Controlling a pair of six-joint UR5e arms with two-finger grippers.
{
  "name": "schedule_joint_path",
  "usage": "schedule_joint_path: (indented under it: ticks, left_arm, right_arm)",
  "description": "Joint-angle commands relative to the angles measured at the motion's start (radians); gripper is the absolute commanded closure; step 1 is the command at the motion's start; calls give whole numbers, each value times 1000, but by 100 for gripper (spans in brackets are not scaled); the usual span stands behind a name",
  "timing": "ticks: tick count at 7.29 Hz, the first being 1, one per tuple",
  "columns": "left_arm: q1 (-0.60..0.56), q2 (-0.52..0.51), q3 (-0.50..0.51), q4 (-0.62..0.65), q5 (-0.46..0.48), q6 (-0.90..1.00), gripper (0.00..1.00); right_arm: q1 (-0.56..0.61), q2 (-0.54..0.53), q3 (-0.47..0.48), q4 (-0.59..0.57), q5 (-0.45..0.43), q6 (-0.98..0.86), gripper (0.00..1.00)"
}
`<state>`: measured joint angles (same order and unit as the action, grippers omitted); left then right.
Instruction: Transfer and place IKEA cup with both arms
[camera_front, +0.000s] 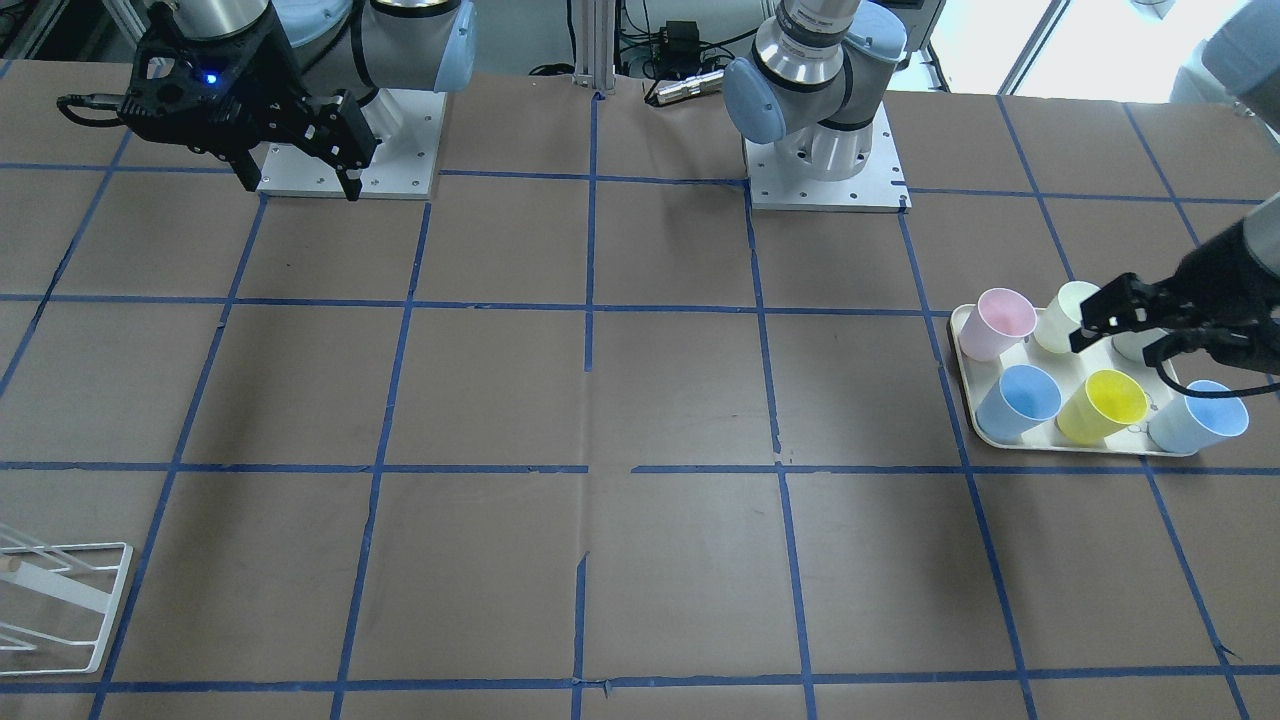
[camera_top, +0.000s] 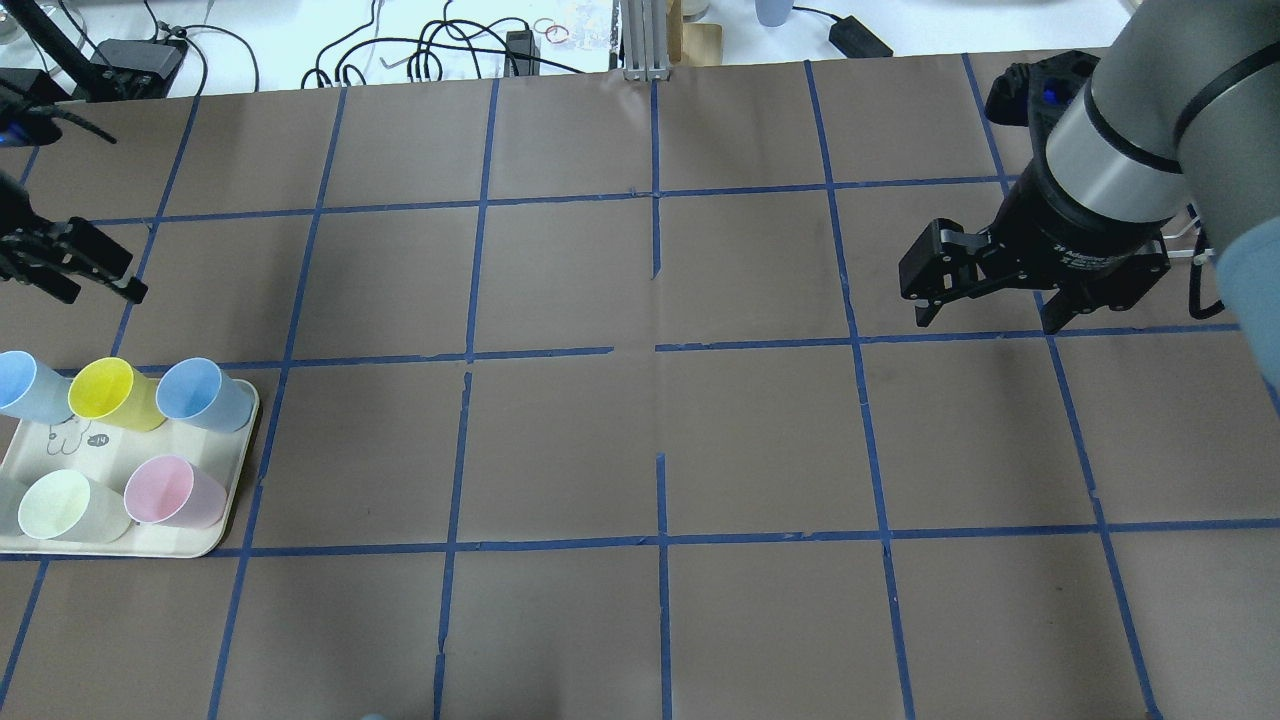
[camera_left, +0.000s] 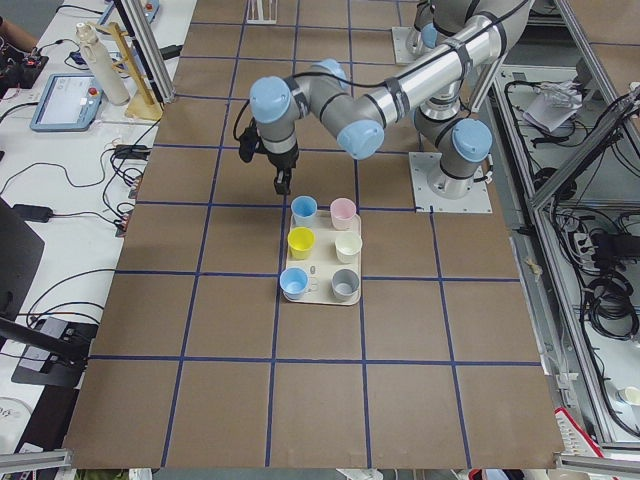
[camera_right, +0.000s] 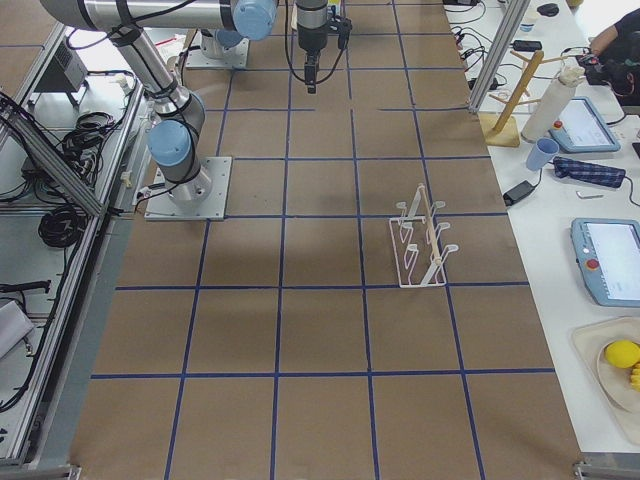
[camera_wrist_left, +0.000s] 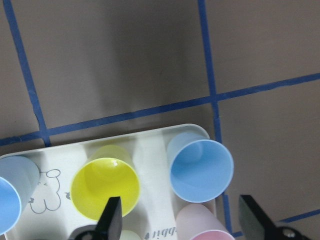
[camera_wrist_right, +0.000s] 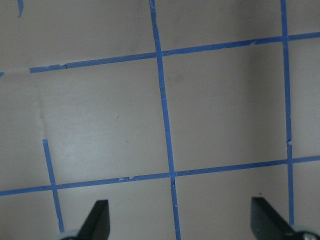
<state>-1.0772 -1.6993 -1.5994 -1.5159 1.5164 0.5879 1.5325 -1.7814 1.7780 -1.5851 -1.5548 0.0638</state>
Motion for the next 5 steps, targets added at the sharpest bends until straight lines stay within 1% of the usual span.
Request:
schedule_joint_path:
  ticks: [1, 2, 3, 4, 5]
  left_arm:
    - [-312, 108, 6, -53, 83, -340, 0]
    - [-445, 121, 7, -47, 141, -493, 0]
    - [-522, 128, 15, -40, 134, -592, 0]
    - [-545, 101, 74, -52, 131, -641, 0]
    - [-544, 98, 110, -111, 133, -661, 0]
  right_arm:
    - [-2, -1, -2, -1, -5, -30, 0]
    - [-2, -3, -3, -1, -4, -30, 0]
    - [0, -3, -2, -1, -4, -30, 0]
    - [0, -3, -2, -1, -2, -30, 0]
    - [-2, -3, -3, -1, -8, -30, 0]
